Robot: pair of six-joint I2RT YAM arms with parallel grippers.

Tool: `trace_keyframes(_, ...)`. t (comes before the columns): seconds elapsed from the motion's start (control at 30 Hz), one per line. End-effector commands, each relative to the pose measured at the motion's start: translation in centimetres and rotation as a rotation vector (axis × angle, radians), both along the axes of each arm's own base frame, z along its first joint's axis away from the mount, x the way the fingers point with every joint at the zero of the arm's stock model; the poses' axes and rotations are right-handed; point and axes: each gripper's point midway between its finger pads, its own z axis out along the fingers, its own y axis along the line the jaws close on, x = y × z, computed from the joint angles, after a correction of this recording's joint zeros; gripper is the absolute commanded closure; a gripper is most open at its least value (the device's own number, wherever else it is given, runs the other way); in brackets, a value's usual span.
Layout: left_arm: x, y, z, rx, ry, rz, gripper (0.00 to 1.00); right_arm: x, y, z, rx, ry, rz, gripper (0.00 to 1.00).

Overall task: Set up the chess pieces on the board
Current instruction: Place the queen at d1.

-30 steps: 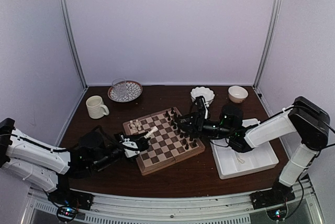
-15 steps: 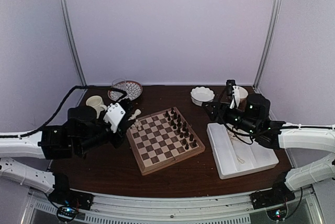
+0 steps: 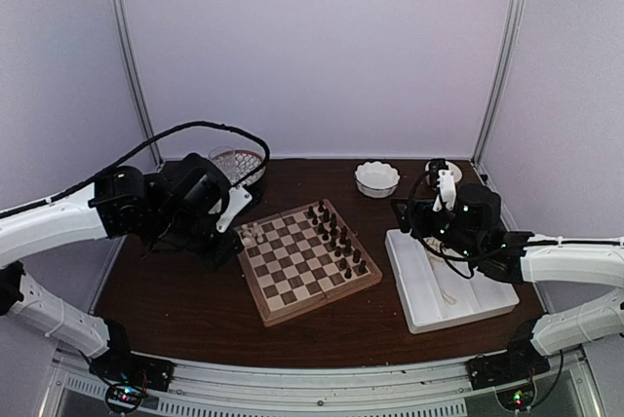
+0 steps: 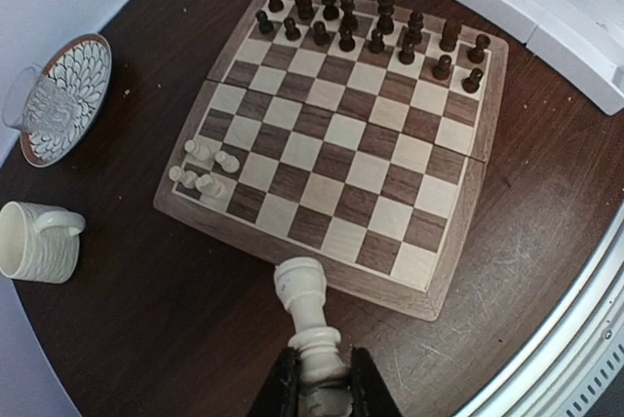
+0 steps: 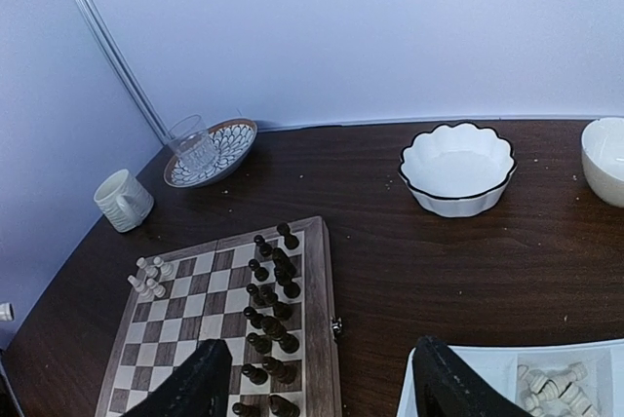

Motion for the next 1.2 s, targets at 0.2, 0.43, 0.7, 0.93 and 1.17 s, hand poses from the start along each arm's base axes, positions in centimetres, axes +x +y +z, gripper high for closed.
trace_keyframes(0.2, 0.5, -1.0, -4.0, 0.068, 0.396, -0.064, 1.00, 0.1, -1.2, -0.5, -0.044, -0.015, -0.048, 0.33)
trace_keyframes(0.43, 1.8, -1.3, -6.6, 0.264, 0.516, -0.085, 1.00, 0.1, -1.2, -0.5, -0.045, -0.017, -0.052, 0.34)
trace_keyframes(0.7, 2.9, -2.0, -9.1, 0.373, 0.573, -0.120, 1.00, 0.0, -1.3, -0.3, -0.039, -0.023, -0.054, 0.33)
trace_keyframes(0.93, 4.0, -2.2, -10.8, 0.415, 0.601, -0.112, 1.00, 0.0, -1.3, -0.3, -0.035, -0.023, -0.050, 0.33)
trace_keyframes(1.17, 5.6, -1.7, -12.0, 0.478, 0.582, -0.085, 1.00, -0.1, -1.4, -0.2, -0.029, -0.024, -0.052, 0.33)
